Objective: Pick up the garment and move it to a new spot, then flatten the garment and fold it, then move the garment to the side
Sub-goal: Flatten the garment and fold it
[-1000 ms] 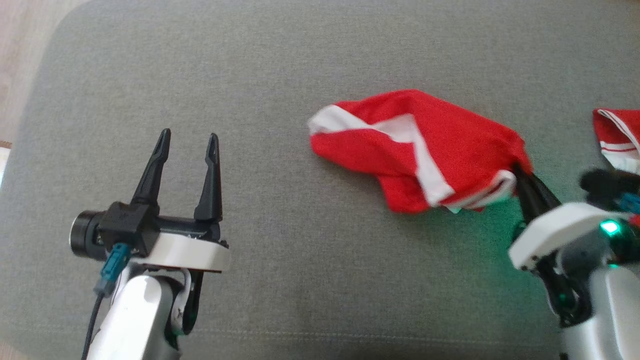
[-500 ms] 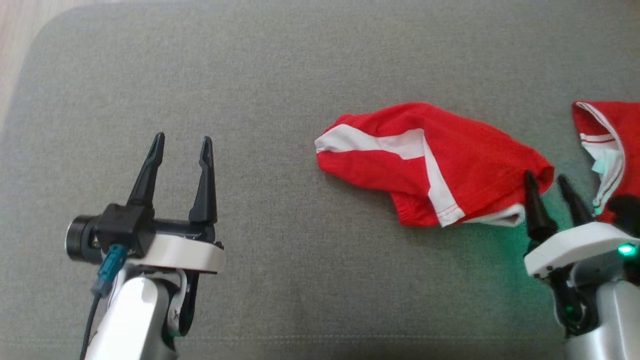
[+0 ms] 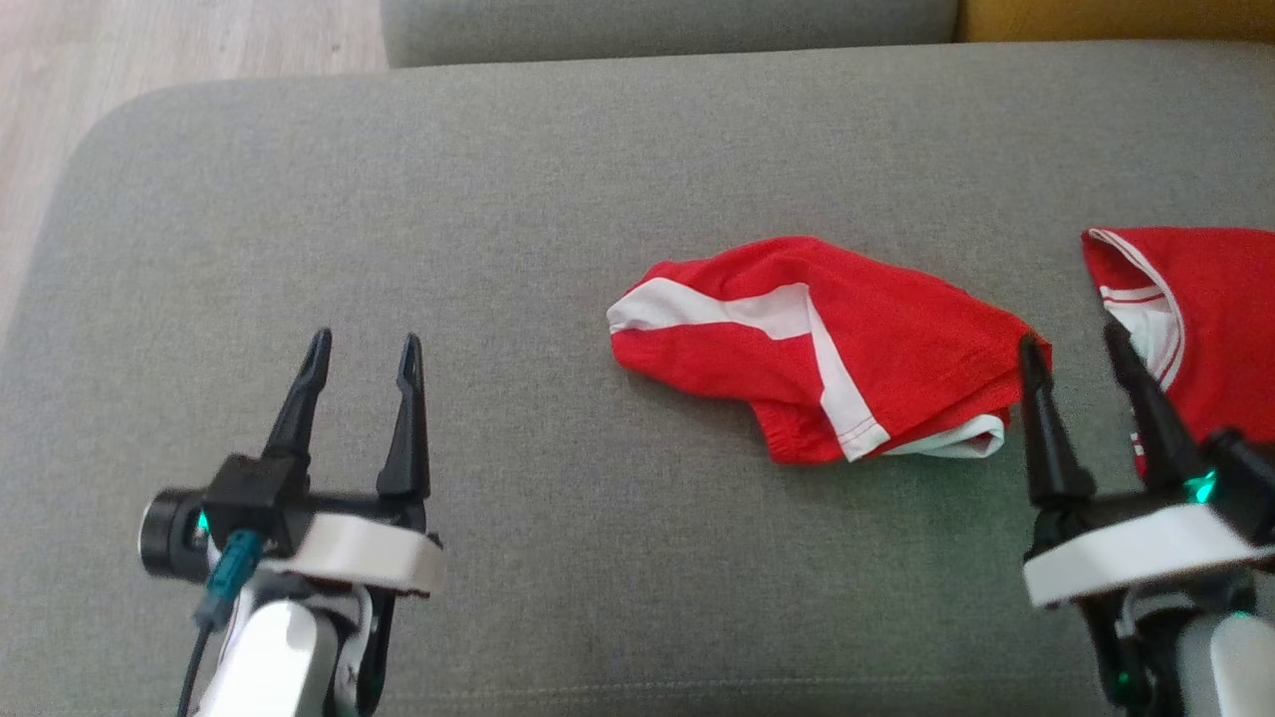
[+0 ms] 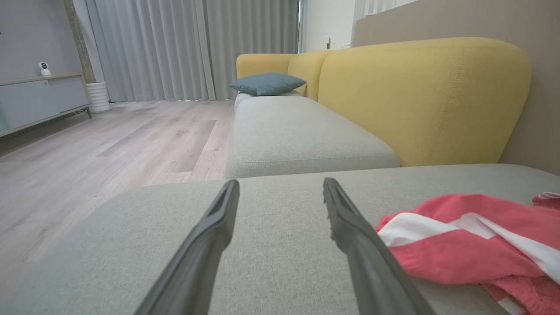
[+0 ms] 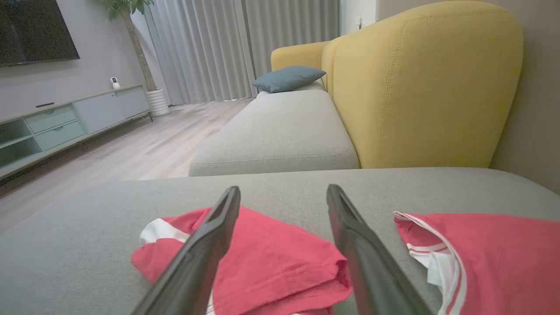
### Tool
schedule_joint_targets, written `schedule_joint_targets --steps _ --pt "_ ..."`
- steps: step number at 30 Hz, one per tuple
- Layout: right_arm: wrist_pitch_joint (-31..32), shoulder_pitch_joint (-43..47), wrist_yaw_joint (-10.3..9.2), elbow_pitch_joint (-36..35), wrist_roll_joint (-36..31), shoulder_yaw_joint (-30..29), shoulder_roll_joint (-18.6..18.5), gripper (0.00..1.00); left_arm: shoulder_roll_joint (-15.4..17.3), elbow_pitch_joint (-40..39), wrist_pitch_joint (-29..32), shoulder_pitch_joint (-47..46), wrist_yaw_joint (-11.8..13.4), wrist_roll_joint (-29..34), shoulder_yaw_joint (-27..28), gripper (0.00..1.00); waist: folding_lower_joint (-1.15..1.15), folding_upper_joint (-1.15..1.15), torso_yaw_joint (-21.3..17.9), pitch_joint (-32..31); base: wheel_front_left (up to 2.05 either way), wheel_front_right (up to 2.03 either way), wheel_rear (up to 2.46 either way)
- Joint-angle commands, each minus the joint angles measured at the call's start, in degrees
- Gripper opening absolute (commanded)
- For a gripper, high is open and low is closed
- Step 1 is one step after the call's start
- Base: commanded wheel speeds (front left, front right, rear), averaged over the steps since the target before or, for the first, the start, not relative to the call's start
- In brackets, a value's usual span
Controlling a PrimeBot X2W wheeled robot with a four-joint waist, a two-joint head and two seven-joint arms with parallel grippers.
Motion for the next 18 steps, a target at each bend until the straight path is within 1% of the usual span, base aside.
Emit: schedule_joint_targets --steps 1,7,18 --pt "0.2 0.3 0.2 -2.6 0.0 1.8 0.0 1.0 0.9 -1.5 -0.3 -0.6 0.5 -0.1 2.5 1.0 0.0 0.0 -0.2 -0.4 0.0 0.0 0.0" --pt "0.7 2.0 0.2 -3.8 0.3 3.3 1.1 1.0 1.2 -1.5 -0.2 0.2 0.8 -0.2 2.4 1.0 0.0 0.0 -0.5 -1.0 0.0 0.0 0.0" --pt "1.0 1.7 0.2 -4.2 0.2 3.1 1.7 1.0 1.5 -1.9 0.3 -0.1 1.3 -0.3 2.0 1.0 0.0 0.0 -0.6 -0.3 0.0 0.0 0.0"
